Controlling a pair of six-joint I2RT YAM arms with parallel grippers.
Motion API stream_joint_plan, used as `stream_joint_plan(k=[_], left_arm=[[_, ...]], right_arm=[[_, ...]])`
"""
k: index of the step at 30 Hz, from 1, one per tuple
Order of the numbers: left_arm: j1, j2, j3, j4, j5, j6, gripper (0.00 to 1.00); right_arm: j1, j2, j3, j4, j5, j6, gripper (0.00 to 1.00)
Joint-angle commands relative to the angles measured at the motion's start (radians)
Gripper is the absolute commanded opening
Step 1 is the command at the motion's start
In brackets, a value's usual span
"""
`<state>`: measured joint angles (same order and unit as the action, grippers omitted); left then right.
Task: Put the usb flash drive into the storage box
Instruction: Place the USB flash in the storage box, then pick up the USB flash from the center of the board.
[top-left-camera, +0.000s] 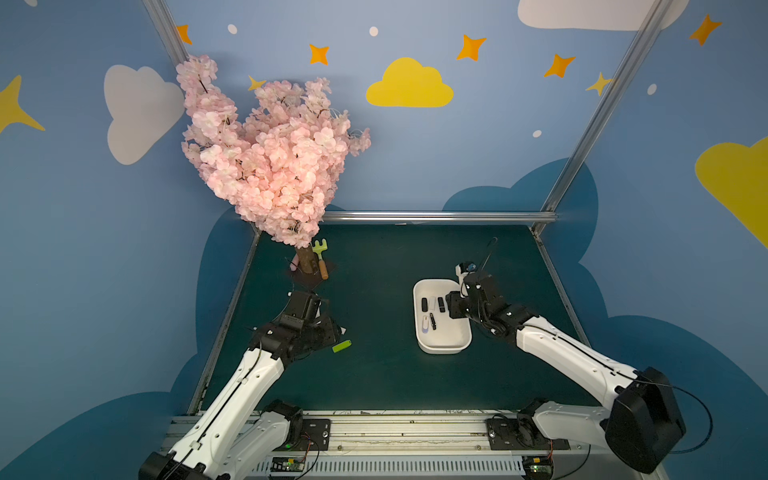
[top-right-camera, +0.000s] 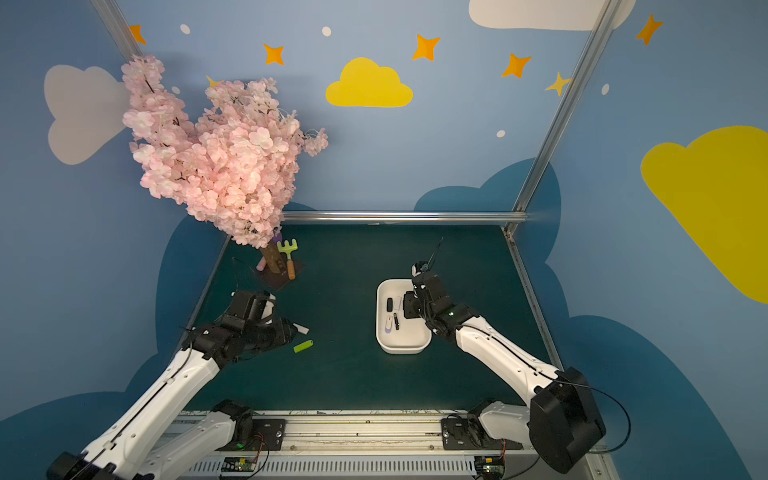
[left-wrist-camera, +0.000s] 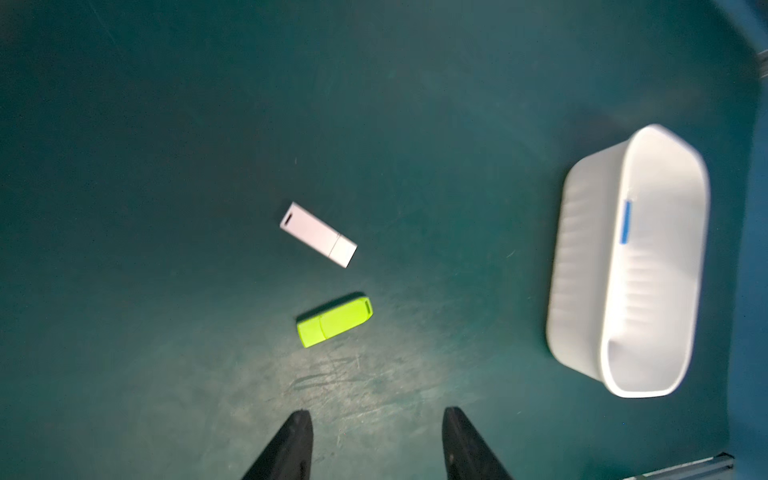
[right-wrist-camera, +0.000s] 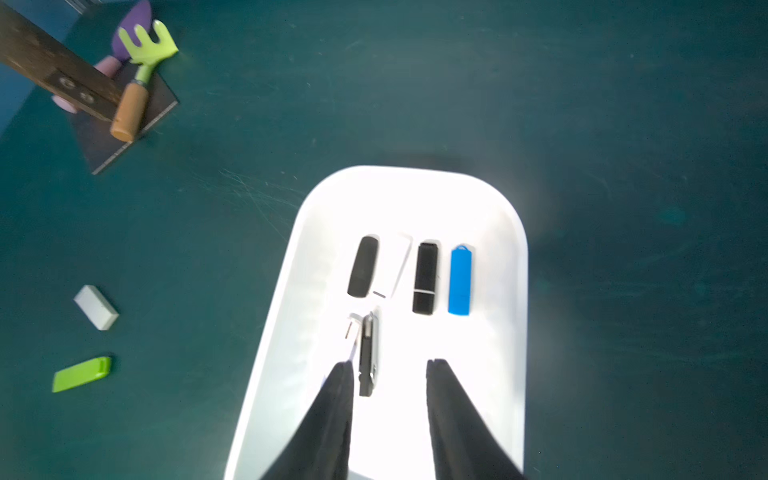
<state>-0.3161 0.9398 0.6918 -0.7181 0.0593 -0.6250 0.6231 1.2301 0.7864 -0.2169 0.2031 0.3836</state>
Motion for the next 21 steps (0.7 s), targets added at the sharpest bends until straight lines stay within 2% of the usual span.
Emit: stream_joint_plan(k=[1, 5, 9, 13, 17, 21], left_arm=[[-0.007, 0.042, -0.087, 0.137, 0.019, -0.065, 0.53], [-0.007, 0.105, -0.149, 0.239, 0.062, -0.059, 0.52], [-0.015, 0.161, -0.146, 0.248, 0.029, -0.028, 0.54], [-0.015, 0.243, -0.089, 0.239, -0.002, 0.031, 0.54], [-0.014, 0.276, -0.056, 0.235, -0.085, 0.038, 0.54], [-0.011, 0.328, -0.018, 0.276, -0.061, 0.07, 0.54]], right_arm=[[-0.006, -0.056, -0.083, 0.102, 0.067, 0.032, 0.37], [-0.007, -0.105, -0.103, 0.118, 0.056, 0.041, 0.38], [-0.014, -0.094, -0.108, 0.134, 0.061, 0.037, 0.39], [-0.017, -0.085, -0.108, 0.137, 0.046, 0.035, 0.39], [-0.018, -0.081, -0.108, 0.139, 0.045, 0.03, 0.39], [-0.019, -0.071, -0.108, 0.13, 0.062, 0.035, 0.39]])
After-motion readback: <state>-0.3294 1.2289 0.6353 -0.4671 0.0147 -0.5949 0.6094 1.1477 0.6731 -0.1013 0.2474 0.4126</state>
